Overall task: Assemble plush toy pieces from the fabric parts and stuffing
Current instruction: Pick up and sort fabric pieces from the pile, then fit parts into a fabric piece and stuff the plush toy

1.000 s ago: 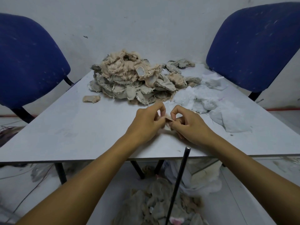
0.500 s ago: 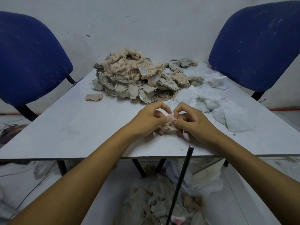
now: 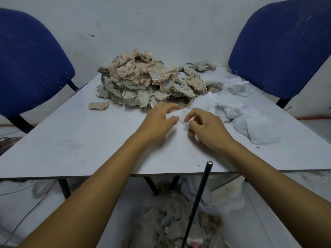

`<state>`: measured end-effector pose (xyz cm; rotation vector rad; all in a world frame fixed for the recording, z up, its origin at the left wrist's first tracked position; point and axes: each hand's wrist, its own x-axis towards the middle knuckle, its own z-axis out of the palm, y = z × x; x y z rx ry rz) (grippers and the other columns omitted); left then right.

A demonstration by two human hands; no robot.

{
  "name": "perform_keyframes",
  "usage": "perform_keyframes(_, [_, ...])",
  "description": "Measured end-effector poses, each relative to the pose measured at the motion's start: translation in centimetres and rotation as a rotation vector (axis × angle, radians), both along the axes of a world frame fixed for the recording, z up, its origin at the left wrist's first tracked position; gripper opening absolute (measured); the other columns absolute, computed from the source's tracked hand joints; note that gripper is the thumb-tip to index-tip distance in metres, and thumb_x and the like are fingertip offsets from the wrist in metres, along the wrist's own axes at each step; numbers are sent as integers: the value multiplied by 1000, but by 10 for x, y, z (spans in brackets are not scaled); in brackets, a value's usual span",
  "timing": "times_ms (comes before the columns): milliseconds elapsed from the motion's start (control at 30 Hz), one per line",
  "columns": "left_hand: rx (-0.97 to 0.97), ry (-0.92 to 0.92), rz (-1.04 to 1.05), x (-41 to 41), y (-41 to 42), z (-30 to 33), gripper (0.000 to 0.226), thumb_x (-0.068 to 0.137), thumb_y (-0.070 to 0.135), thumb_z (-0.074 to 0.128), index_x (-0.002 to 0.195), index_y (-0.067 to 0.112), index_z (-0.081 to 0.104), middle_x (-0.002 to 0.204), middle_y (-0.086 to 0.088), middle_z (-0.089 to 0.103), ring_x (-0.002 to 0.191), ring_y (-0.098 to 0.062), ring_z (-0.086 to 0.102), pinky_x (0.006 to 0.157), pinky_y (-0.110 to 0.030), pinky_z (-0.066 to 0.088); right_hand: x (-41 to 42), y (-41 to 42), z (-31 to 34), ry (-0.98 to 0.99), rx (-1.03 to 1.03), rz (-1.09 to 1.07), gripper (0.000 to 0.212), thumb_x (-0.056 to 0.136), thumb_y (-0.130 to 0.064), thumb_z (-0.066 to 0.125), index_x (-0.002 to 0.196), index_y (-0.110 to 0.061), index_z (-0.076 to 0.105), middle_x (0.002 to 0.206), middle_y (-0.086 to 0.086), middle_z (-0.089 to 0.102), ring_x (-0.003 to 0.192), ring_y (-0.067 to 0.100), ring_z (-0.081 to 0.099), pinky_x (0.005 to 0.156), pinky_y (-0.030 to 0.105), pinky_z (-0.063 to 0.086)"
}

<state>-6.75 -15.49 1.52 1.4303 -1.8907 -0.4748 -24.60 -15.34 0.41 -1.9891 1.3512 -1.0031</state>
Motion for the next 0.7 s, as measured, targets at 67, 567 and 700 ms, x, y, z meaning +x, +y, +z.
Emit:
perform_keyframes(67, [-93,36,84,2,-15,8,45,90,7,61,132,23,57,134,-5,49,121,-16,50,103,-24,38,11,-13,8,-44,-67,-23,19,91,-11,53,98,-26,63,86,-6,66,65,8,61,61,32,55])
perform_keyframes(567, [-117,323,366,23,-97,25,46,90,10,58,134,22,62,98,13,63,71,17,57,68,-6,49,80,-159,57,537,-168,67,94,88,-42,69,159,-28,8,155,17,36,142,39,30,115,48,22])
perform_keyframes(700, [-132,530,420,19,-72,17,27,87,7,59,101,21,78,90,12,69,72,10,60,68,-10,50,86,-156,57,473,-114,65,69,84,-36,72,142,-15,40,121,16,62,108,35,57,83,37,48])
